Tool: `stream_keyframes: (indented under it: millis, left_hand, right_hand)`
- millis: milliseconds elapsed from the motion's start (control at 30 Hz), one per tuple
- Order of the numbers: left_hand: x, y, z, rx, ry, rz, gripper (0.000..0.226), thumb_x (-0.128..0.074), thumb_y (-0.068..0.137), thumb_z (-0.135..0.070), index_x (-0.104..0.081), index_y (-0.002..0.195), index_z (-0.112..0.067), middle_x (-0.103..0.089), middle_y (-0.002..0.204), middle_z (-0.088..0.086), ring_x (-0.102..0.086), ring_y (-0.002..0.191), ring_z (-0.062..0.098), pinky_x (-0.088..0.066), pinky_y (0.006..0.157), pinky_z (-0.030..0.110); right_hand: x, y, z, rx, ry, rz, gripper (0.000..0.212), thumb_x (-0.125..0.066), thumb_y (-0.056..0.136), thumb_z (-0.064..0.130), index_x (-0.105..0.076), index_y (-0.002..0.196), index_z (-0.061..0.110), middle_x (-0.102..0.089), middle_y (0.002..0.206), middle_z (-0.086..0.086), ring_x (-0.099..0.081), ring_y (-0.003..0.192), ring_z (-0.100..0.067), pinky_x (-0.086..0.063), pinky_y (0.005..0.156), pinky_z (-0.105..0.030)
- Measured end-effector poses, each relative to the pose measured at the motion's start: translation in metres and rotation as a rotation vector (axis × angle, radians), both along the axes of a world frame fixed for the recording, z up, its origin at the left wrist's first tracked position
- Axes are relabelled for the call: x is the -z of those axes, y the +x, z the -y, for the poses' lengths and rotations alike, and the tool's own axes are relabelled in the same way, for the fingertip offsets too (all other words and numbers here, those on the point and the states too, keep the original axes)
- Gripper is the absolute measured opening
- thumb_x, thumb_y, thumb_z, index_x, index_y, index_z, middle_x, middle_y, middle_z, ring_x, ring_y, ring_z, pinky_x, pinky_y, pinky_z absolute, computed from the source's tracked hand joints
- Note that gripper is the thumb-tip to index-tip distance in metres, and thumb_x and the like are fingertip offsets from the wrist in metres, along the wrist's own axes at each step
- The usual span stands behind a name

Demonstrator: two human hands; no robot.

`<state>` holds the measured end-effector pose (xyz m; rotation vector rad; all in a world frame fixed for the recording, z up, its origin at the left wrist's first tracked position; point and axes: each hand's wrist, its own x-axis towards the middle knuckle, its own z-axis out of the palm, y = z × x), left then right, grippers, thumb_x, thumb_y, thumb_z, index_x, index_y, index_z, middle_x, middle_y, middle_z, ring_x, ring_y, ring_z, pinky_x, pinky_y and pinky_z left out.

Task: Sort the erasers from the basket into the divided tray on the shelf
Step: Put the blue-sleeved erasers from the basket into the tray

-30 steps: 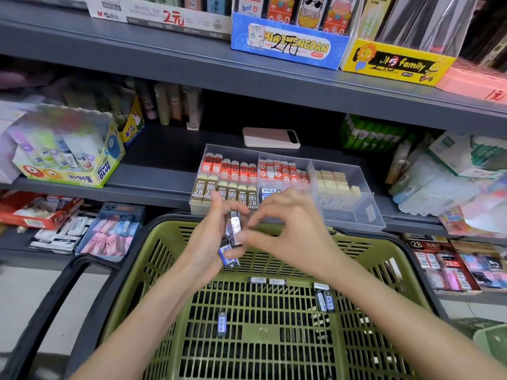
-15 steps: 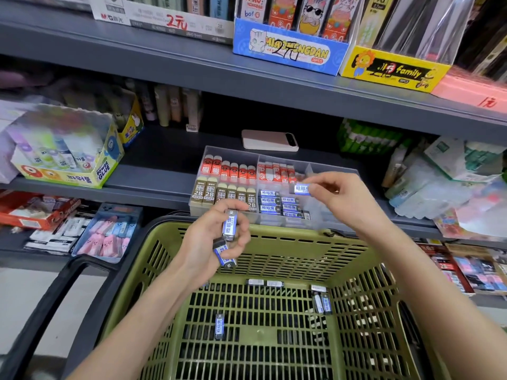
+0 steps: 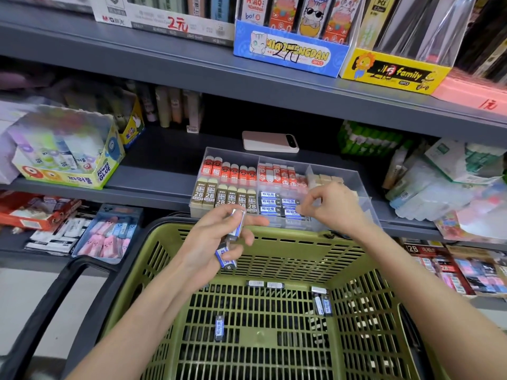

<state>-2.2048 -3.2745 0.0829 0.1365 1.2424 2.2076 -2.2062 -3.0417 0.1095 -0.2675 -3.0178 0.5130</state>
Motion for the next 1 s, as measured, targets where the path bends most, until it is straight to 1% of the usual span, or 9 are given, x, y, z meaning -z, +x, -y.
stream_keyframes:
  millis: [200,267,333,400,533,633,767,867,1000]
  left_hand:
    - [0.002,0.0,0.001,-0.013,0.004,-0.067,0.022,-0.062,0.074,-0.018,-0.07,0.094,-0.014,-0.066,0.087,0.004,-0.052,0.061,0.009,-0.027,0.037,0.014]
    - [0.003,0.0,0.001,-0.025,-0.008,-0.081,0.023,-0.066,0.07,-0.021,-0.076,0.09,-0.022,-0.062,0.078,0.0,-0.05,0.059,0.007,-0.027,0.037,0.014]
    - [0.003,0.001,0.0,-0.033,-0.025,-0.099,0.026,-0.067,0.069,-0.022,-0.076,0.094,-0.023,-0.058,0.067,-0.003,-0.046,0.053,0.007,-0.026,0.036,0.014]
    - [0.003,0.0,0.0,-0.045,-0.041,-0.13,0.028,-0.067,0.07,-0.021,-0.07,0.099,-0.017,-0.054,0.059,-0.004,-0.043,0.048,0.007,-0.024,0.036,0.014]
    - [0.003,-0.003,0.001,-0.042,-0.067,-0.143,0.023,-0.064,0.075,-0.019,-0.053,0.092,-0.009,-0.049,0.054,-0.004,-0.042,0.042,0.006,-0.024,0.034,0.013]
    - [0.004,-0.002,-0.001,-0.018,-0.068,-0.13,0.026,-0.06,0.078,-0.029,-0.049,0.086,-0.006,-0.05,0.054,0.0,-0.039,0.039,0.005,-0.024,0.034,0.012]
    - [0.005,-0.001,-0.001,-0.021,-0.004,-0.069,0.033,-0.055,0.087,-0.034,-0.054,0.095,-0.002,-0.059,0.066,0.006,-0.044,0.05,0.009,-0.03,0.038,0.015]
    - [0.005,-0.005,0.003,0.011,0.092,-0.061,0.03,-0.068,0.07,-0.005,-0.056,0.097,-0.004,-0.06,0.075,0.007,-0.053,0.066,0.014,-0.042,0.051,0.019]
    - [0.01,-0.005,0.002,0.023,0.07,-0.086,0.056,-0.048,0.06,0.03,-0.057,0.1,-0.008,-0.066,0.091,0.006,-0.062,0.086,0.015,-0.047,0.068,0.026]
  right_hand:
    - [-0.002,0.004,0.01,-0.055,0.363,-0.137,0.018,-0.066,0.082,0.039,-0.075,0.081,0.024,-0.068,0.097,0.005,-0.046,0.089,-0.017,-0.028,0.079,-0.03]
    - [-0.014,0.015,0.03,-0.101,0.015,-0.239,0.017,-0.063,0.084,0.041,-0.073,0.078,0.029,-0.068,0.088,0.015,-0.047,0.085,-0.01,-0.031,0.079,-0.028]
    - [-0.025,0.028,0.055,-0.216,-0.442,-0.151,0.009,-0.063,0.085,0.041,-0.066,0.077,0.038,-0.065,0.077,0.023,-0.051,0.078,0.002,-0.037,0.075,-0.019]
    - [-0.028,0.037,0.074,-0.287,-0.657,-0.06,0.006,-0.065,0.085,0.032,-0.063,0.087,0.037,-0.066,0.076,0.019,-0.054,0.07,0.006,-0.04,0.067,-0.01]
    - [-0.028,0.041,0.088,-0.278,-0.772,-0.023,0.023,-0.064,0.087,0.019,-0.062,0.109,0.02,-0.065,0.089,-0.015,-0.06,0.083,-0.029,-0.053,0.078,-0.039]
    - [-0.027,0.043,0.087,-0.315,-0.767,-0.024,0.016,-0.064,0.087,0.013,-0.066,0.101,0.02,-0.065,0.088,-0.016,-0.06,0.087,-0.032,-0.052,0.081,-0.042]
    - [-0.03,0.035,0.055,-0.162,-0.759,-0.157,0.02,-0.066,0.084,0.009,-0.065,0.085,0.028,-0.065,0.075,0.007,-0.059,0.071,-0.003,-0.05,0.068,-0.015]
    - [-0.026,0.018,0.015,0.101,-0.546,-0.223,0.014,-0.068,0.082,0.014,-0.061,0.081,0.027,-0.064,0.073,0.005,-0.054,0.067,-0.004,-0.042,0.065,-0.017]
    - [-0.003,0.002,-0.001,0.182,-0.312,-0.129,0.011,-0.07,0.08,0.026,-0.06,0.078,0.029,-0.061,0.073,0.015,-0.056,0.072,-0.003,-0.038,0.061,-0.017]
